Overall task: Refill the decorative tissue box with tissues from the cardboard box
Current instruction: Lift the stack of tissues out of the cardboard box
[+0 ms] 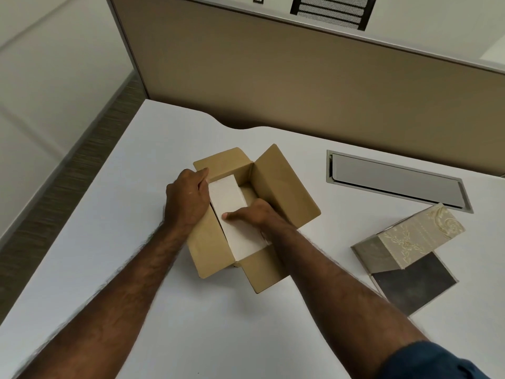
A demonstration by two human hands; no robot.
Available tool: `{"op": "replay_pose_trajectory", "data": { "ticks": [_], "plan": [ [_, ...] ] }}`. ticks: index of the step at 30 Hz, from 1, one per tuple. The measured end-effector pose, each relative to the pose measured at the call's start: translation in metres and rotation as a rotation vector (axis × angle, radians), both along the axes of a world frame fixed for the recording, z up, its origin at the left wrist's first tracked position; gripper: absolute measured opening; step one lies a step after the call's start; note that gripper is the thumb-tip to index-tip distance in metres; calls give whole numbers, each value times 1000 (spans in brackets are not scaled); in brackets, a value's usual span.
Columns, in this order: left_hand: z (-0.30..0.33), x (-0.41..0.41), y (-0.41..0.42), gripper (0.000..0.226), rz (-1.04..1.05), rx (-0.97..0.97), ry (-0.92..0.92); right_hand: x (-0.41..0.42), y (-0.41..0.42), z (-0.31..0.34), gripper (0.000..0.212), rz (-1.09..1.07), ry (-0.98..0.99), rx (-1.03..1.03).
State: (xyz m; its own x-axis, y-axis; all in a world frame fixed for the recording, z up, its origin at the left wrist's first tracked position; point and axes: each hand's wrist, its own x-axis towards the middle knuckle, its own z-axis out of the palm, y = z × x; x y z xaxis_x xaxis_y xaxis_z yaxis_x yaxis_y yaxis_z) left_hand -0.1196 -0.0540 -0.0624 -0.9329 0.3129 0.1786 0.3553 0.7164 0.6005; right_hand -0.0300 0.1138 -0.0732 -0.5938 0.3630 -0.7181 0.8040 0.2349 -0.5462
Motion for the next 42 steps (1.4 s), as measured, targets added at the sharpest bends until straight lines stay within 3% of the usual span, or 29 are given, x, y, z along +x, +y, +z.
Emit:
{"op": "replay_pose_trajectory", "data": {
  "ticks": [6,10,15,25,31,37,40,42],
  "plan": [
    [-2,0,-1,37,-2,21,14,-3,9,2,64,-22,-27,-131],
    [-3,-2,-2,37,-12,36,15,-6,9,-1,101,-4,-79,-155],
    [-2,-1,-3,37,-2,32,26,-7,5,-4,117,20,-61,-119],
    [-1,0,-7,34,-19,34,73,1,7,-13,109,59,38,-75],
    [2,1,-5,34,-17,8,117,4,12,-8,69,2,71,-279],
    [0,1,-7,33,-20,26,144,5,6,-6,89,-41,68,-361],
    [-1,1,-7,33,-13,26,140,2,2,-17,125,-85,54,-297],
    [-1,1,-7,33,-14,20,143,1,-1,-15,131,-90,49,-284]
  ]
}}
